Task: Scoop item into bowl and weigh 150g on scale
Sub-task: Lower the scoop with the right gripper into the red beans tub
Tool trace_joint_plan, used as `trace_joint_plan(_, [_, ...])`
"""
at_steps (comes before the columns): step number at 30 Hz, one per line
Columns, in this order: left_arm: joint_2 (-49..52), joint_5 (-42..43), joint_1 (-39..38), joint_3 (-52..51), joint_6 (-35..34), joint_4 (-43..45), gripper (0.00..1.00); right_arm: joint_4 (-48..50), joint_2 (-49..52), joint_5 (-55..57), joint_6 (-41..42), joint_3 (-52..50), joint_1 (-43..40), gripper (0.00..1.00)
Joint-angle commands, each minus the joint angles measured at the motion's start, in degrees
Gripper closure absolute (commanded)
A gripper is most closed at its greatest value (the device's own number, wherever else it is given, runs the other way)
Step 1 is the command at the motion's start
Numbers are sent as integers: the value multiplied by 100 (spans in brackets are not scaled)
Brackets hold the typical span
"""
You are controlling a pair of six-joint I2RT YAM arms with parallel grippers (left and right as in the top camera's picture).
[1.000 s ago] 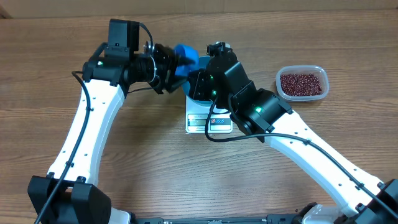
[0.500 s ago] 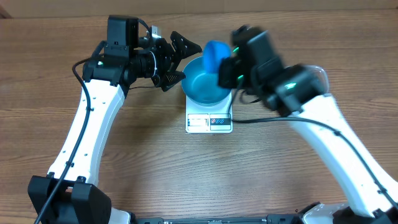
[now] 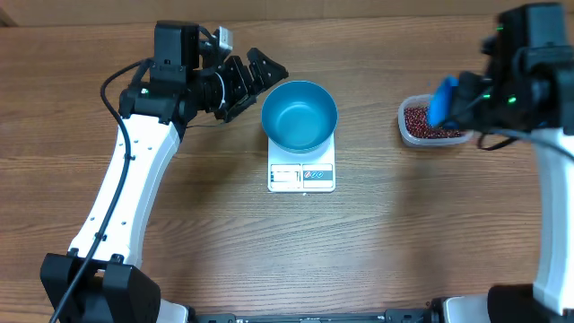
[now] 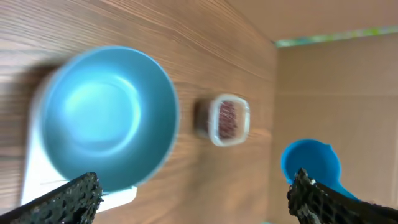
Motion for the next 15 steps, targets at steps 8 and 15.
trace_joint_plan(8, [9,-1353,-33,15,319,-98,1,114,1182,160,-1274,55,-581,96])
trace_joint_plan(15, [9,-1379,-33,15,319,-98,0,459,1725,616,-2092,55,-573,96])
